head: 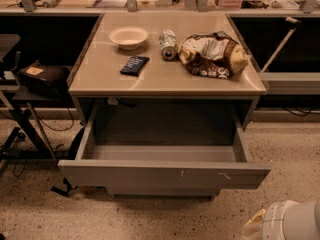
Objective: Open top drawer
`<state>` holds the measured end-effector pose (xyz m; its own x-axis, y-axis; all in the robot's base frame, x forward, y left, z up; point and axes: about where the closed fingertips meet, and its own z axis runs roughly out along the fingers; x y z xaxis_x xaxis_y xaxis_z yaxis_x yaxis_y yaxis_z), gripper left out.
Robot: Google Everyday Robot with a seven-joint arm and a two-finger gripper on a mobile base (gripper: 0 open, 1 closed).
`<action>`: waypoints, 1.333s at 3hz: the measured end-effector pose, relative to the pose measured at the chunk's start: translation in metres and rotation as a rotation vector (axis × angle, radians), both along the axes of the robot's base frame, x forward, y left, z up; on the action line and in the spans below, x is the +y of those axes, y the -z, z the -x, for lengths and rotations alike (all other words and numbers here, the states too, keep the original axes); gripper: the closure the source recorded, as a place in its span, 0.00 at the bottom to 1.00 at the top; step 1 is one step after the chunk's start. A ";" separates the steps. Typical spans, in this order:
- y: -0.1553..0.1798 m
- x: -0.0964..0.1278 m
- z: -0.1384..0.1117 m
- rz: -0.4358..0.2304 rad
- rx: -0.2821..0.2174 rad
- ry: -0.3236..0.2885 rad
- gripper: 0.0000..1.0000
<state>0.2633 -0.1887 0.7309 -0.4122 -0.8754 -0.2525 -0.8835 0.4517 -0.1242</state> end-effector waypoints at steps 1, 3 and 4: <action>0.001 0.000 -0.001 -0.001 -0.001 0.000 0.58; 0.001 0.000 -0.001 -0.001 -0.001 0.000 0.12; 0.001 0.000 -0.001 -0.001 -0.001 0.000 0.00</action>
Offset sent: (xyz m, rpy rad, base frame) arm 0.0006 0.0000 -0.0005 0.0009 -0.0009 -0.0003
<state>0.2640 -0.1887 0.7303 -0.4122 -0.8751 -0.2536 -0.8832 0.4521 -0.1244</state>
